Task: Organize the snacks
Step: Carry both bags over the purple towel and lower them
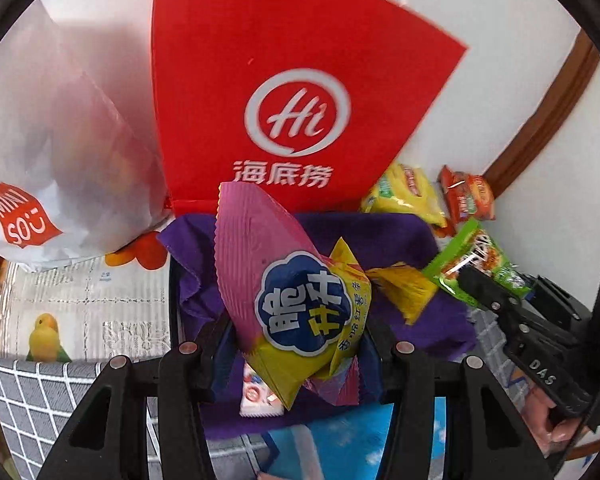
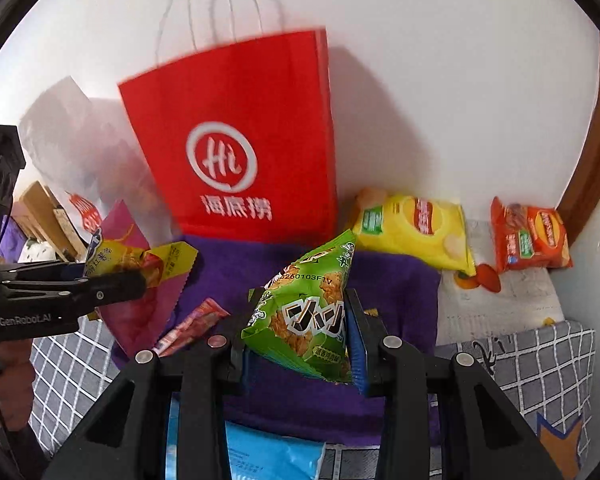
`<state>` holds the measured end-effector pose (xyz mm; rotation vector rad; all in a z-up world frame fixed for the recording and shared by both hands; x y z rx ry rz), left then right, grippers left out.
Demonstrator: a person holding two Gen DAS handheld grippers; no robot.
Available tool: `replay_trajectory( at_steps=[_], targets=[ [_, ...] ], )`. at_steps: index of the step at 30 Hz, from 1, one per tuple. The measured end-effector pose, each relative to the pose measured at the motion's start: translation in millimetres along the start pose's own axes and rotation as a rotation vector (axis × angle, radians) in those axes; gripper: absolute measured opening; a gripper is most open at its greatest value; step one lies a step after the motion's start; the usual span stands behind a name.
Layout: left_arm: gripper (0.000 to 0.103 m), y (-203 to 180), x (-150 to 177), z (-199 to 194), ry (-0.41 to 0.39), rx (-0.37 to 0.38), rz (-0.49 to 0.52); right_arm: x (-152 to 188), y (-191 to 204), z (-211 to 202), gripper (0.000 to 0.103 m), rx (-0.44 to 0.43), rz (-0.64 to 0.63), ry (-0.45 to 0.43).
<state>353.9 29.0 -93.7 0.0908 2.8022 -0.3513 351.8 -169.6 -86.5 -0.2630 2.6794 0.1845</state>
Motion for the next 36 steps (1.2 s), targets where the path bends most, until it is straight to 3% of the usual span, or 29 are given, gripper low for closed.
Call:
replay_trajectory(
  at_steps=[12, 36],
  targets=[
    [0.05, 12, -5, 36, 0.079, -0.007, -0.004, 6, -6, 54, 0.037, 0.002, -0.006, 0.111],
    [0.05, 0, -7, 60, 0.137, 0.011, 0.018, 11, -5, 72, 0.037, 0.003, -0.034, 0.192]
  ],
)
Point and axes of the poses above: each gripper's, at about its wrist camera, not at the fingertips, and z roughly the way its jaws point, y to its left, x to its underside, the point moved 1 cm from there along z, roughly the way its jaws point, and after that the axes turned 12 degrees about y, right-handed, at the moved point
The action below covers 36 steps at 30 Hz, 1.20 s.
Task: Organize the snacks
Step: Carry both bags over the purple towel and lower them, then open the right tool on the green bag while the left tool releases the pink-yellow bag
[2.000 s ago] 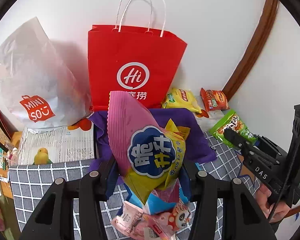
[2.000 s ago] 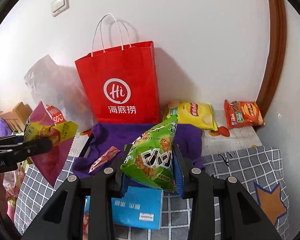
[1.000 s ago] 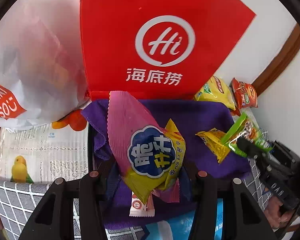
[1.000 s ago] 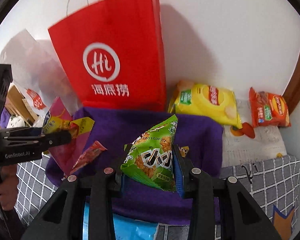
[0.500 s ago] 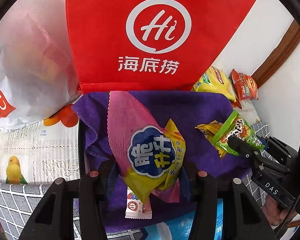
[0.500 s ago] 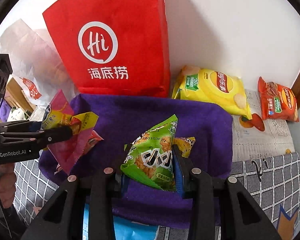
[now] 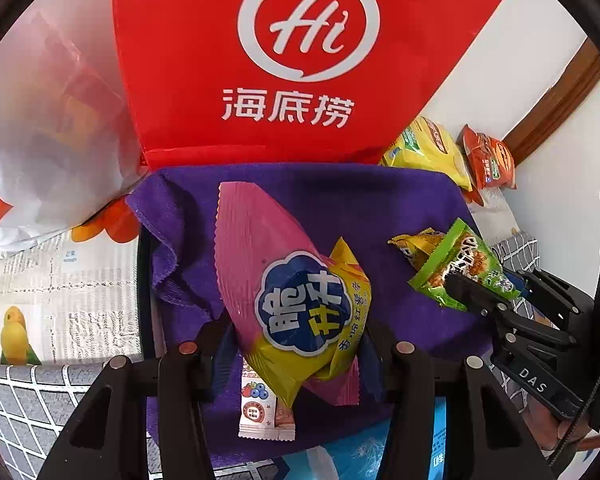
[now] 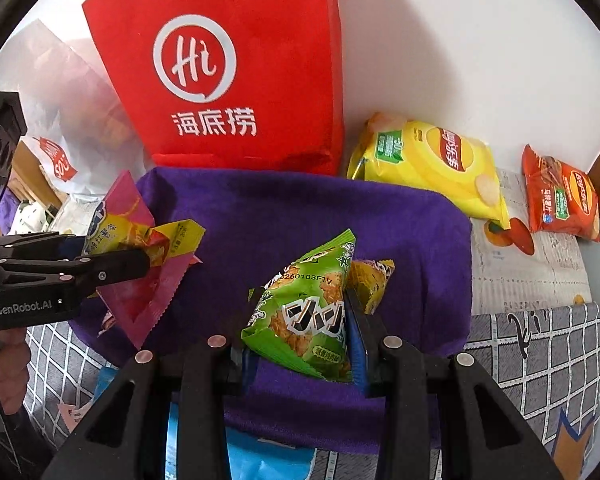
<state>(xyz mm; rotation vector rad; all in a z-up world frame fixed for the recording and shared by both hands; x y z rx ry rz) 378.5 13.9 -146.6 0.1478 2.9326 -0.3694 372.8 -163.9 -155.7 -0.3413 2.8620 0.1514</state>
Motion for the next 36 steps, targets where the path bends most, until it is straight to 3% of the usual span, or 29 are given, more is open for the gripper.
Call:
replay_trajectory(
  at_steps=[24, 31, 36],
  targets=[
    [0.052, -6, -1, 9, 0.037, -0.01, 0.034, -4, 1, 6, 0.038, 0.014, -0.009, 0.023],
    [0.069, -10, -2, 4, 0.01, -0.003, 0.04, -3, 3, 2, 0.05, 0.015, -0.013, 0.006],
    [0.073, -8, -1, -10, -0.038, 0.009, 0.035, -3, 5, -10, 0.056, 0.004, -0.011, -0.032]
  ],
)
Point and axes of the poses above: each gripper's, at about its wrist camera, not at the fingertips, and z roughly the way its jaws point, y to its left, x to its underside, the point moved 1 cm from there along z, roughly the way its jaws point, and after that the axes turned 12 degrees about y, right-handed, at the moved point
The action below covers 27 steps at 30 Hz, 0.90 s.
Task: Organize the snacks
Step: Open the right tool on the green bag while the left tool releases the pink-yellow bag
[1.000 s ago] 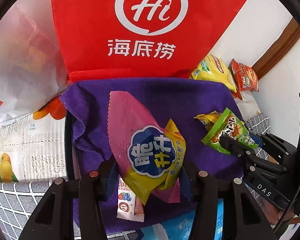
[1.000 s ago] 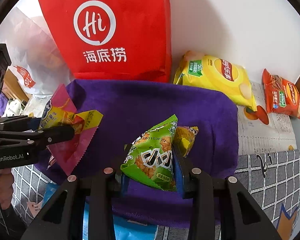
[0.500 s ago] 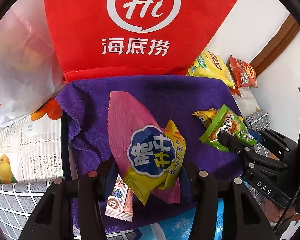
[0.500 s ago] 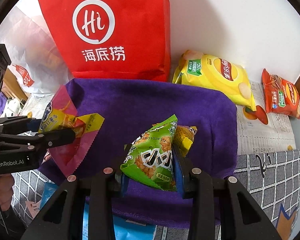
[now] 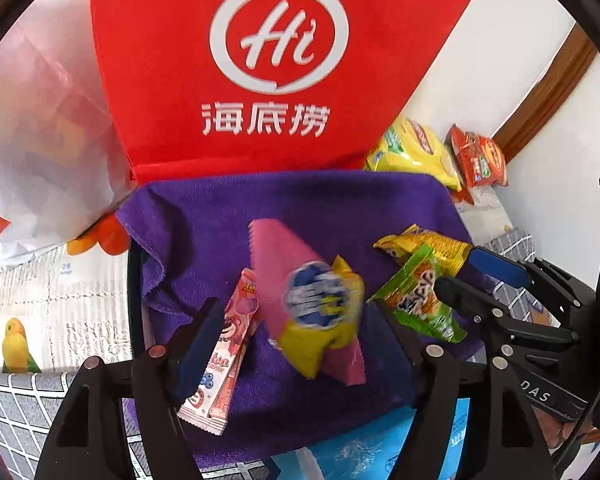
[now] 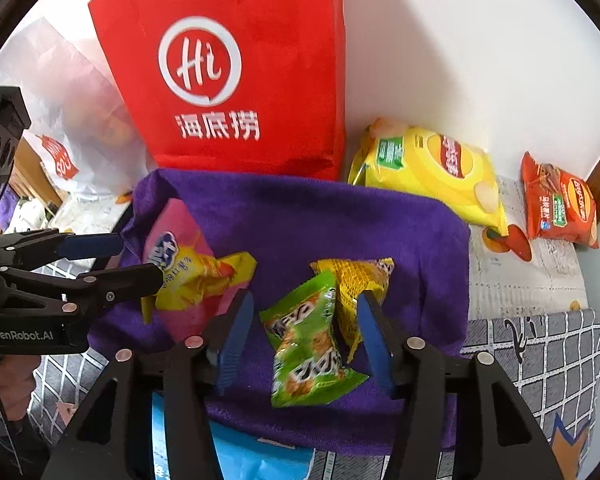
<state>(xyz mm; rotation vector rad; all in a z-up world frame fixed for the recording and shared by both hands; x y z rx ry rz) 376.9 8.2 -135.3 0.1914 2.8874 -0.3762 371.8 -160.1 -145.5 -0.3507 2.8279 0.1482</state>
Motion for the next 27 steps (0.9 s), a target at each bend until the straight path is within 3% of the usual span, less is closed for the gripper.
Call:
replay_trajectory(
  at_steps=[9, 27],
  targets=[
    [0.074, 4, 0, -16, -0.025, 0.042, -0.022, 0, -8, -28, 0.063, -0.01, 0.038, -0.089],
    [0.074, 4, 2, -21, -0.024, 0.054, -0.029, 1, -14, -35, 0.063, -0.033, 0.065, -0.113]
  ],
)
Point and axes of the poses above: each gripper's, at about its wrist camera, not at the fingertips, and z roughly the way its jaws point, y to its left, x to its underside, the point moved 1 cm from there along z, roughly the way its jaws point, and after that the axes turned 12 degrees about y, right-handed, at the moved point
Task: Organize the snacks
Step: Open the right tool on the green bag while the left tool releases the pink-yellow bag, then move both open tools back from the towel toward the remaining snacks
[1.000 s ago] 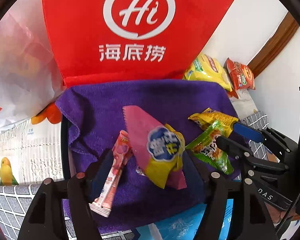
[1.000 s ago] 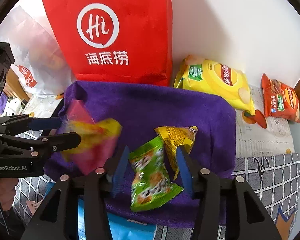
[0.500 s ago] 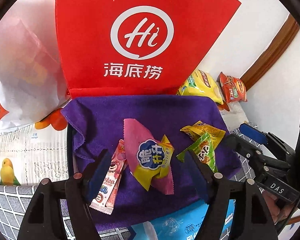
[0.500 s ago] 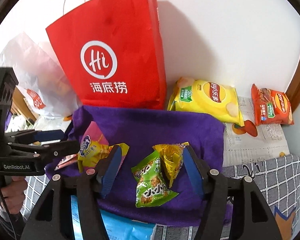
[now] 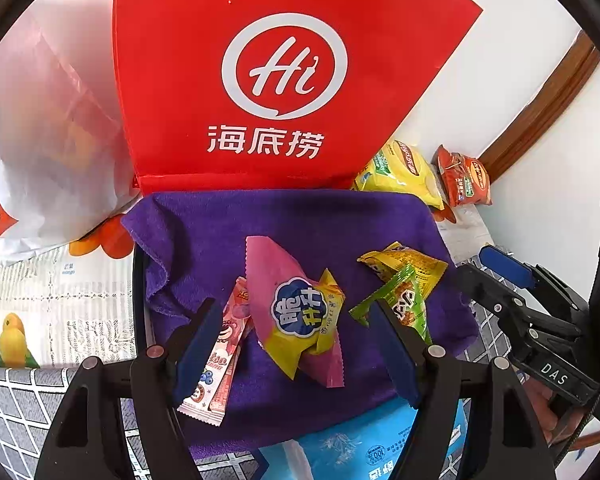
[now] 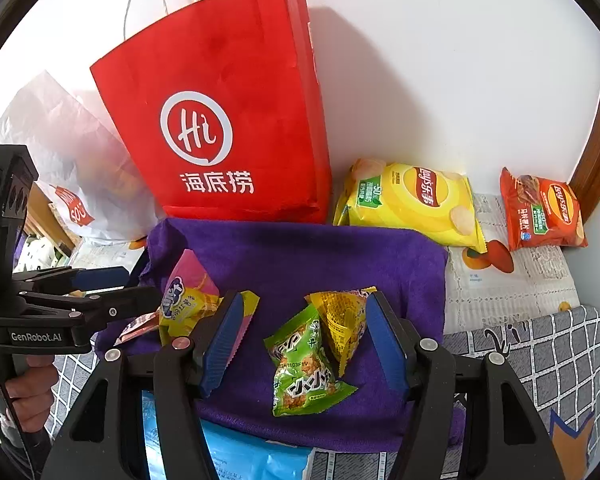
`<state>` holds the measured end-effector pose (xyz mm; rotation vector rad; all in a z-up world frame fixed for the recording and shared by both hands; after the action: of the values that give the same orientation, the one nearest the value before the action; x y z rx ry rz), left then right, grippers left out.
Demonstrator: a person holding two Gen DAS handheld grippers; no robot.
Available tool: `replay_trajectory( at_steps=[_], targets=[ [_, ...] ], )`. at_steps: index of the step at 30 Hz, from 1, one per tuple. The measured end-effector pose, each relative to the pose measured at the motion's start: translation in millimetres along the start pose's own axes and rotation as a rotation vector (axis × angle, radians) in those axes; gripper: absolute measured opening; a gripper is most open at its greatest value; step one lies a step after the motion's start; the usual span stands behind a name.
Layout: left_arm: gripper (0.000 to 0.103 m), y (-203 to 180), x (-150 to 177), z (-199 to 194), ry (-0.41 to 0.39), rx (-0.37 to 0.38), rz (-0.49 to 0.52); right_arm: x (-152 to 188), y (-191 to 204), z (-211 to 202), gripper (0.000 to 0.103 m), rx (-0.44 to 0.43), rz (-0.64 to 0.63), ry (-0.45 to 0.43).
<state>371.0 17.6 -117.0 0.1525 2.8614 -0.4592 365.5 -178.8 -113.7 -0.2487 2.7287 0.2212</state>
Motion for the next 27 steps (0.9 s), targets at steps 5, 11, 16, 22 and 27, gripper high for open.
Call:
replay_trajectory(
  at_steps=[5, 11, 16, 22, 27],
  targets=[
    [0.074, 0, 1, -3, -0.005, 0.005, -0.002, 1, -2, -4, 0.063, -0.002, 0.009, -0.016],
    [0.074, -3, 3, -11, -0.018, -0.006, -0.002, 1, -1, -12, 0.063, 0.006, 0.007, -0.04],
    [0.074, -8, 6, -20, -0.029, -0.035, 0.013, 2, 1, -26, 0.063, 0.021, 0.016, -0.081],
    [0.074, -15, 13, -35, -0.042, -0.045, 0.032, 14, 5, -45, 0.063, 0.042, 0.051, -0.102],
    [0.074, -25, 20, -52, -0.055, -0.04, 0.046, 42, 7, -60, 0.063, 0.086, 0.057, -0.086]
  ],
)
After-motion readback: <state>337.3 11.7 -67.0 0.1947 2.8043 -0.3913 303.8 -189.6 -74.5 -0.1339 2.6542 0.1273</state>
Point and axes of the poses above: each gripper's, at about its wrist camera, not at the fingertips, and z roughly the way its jaws point, y to its left, x to its underside, the point moved 1 cm from there along z, roughly the way its jaws point, and after that the axes turned 12 degrees about y, right-handed, at the moved point
